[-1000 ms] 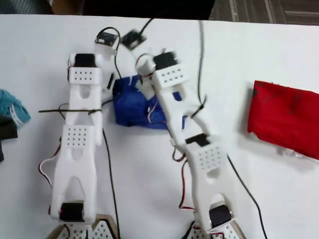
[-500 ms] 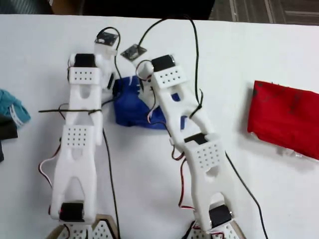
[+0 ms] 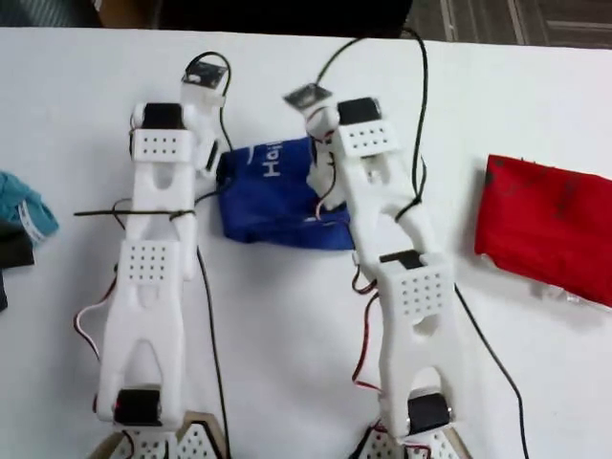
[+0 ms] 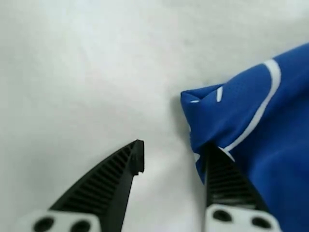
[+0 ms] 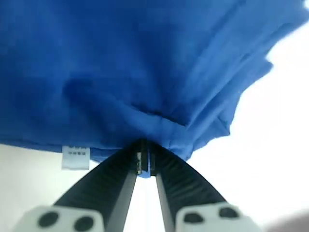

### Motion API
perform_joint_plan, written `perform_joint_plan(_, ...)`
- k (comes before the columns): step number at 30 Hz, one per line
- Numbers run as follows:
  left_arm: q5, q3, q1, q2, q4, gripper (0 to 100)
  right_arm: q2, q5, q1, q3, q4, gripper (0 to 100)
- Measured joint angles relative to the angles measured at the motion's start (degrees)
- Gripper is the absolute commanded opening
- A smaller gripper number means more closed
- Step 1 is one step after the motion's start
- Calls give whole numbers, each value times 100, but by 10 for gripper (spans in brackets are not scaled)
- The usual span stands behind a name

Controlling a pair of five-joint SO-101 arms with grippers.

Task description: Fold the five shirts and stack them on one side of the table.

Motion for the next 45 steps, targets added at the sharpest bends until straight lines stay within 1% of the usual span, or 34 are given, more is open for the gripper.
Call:
perform_joint_plan(3,0,0,0,0,0,207,-264,0,-18,695,0,23)
perform_joint_plan(8,0,0,0,0,0,207,-1310,0,-26,1837,0,23)
perform_joint_plan(12,0,0,0,0,0,207,-2189,0,-18,2031,-26,23)
perform_joint_plan(16,0,0,0,0,0,207,-2585,0,18,2040,-721,23)
perform_joint_plan(20,0,0,0,0,0,207,-2479,0,44,2110,-2057,26)
perform_joint_plan(21,0,0,0,0,0,207,-2374,0,35,2101,-2374,39)
perform_joint_plan(23,0,0,0,0,0,207,-2004,-35,26,1996,-2804,101)
perform_joint_plan(26,0,0,0,0,0,207,-1336,-343,26,1442,-2963,198)
perform_joint_plan(27,0,0,0,0,0,207,-1108,-413,35,1204,-2980,202)
perform_joint_plan(30,0,0,0,0,0,207,-352,-492,35,563,-2963,163)
perform_joint_plan(32,0,0,0,0,0,207,105,-492,35,176,-2743,140)
perform_joint_plan(36,0,0,0,0,0,207,721,-475,281,-571,-2057,144)
perform_joint_plan(41,0,0,18,0,0,207,1125,-88,668,-1213,-1635,144)
perform_joint_plan(45,0,0,35,0,-18,208,1169,-9,782,-1530,-1424,145)
